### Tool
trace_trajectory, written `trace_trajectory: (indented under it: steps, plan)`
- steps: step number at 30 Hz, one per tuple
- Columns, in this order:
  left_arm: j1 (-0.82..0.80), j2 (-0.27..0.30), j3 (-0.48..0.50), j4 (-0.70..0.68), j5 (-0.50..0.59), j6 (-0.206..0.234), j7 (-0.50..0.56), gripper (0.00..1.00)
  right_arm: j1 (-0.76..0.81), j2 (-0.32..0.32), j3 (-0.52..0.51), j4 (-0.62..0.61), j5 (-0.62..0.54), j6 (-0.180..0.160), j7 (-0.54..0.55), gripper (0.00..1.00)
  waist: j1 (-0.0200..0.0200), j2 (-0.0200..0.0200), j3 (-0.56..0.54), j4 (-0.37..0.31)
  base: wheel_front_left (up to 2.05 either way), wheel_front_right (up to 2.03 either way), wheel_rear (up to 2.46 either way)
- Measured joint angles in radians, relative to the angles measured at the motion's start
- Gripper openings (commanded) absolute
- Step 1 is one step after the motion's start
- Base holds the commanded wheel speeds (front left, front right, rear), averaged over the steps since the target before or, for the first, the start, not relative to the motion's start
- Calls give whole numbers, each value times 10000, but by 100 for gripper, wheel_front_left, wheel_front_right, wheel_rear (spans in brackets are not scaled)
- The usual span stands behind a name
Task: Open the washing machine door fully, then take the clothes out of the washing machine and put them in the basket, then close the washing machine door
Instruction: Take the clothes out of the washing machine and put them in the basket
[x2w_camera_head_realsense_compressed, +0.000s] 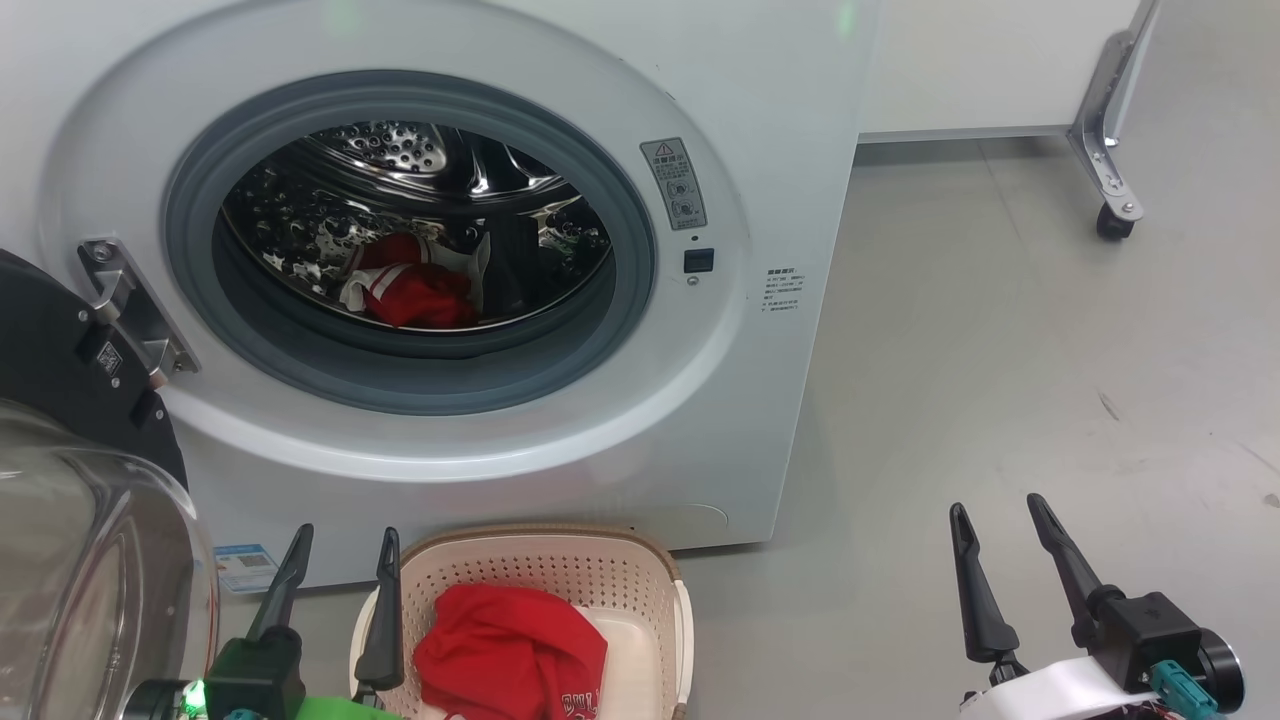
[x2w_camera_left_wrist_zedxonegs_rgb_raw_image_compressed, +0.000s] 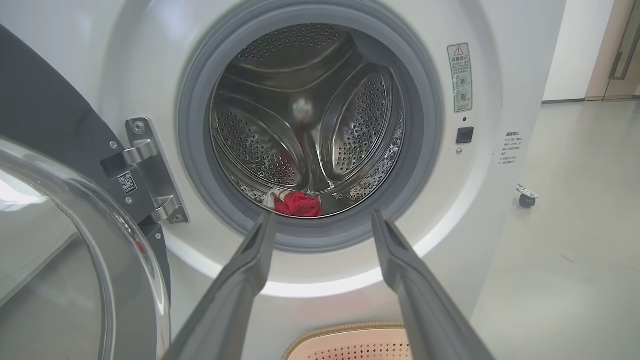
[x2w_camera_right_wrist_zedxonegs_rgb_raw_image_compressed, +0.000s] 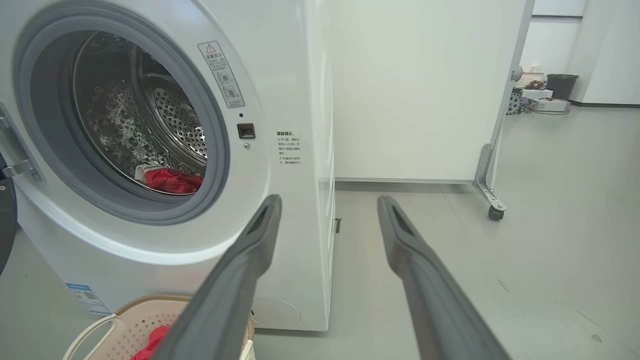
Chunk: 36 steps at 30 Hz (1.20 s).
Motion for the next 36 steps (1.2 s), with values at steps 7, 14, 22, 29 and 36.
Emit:
trace_trajectory:
  steps: [7,14,22,29,36]
  plan:
    - [12,0,-10,-146,31,73,100,100,53,0,19,-102,0,-2,13,100,0,0,62,3,0,0,0]
    - [-12,-2,-198,-58,31,94,470,100,52,2,88,-385,0,-2,92,100,0,0,343,-9,0,0,0]
    - [-917,-31,-575,842,-190,-240,1400,100,-67,2,238,-744,0,25,180,100,0,0,1006,-75,0,0,0]
    - [-2499,-184,-901,1967,-830,-731,2606,100,-579,-2,439,-976,13,194,192,100,0,0,1827,-227,0,0,0]
    - [-4444,-245,-1001,2863,-1135,-1202,3776,100,-1051,-4,500,-1101,50,267,192,100,1,0,2732,-494,0,0,0]
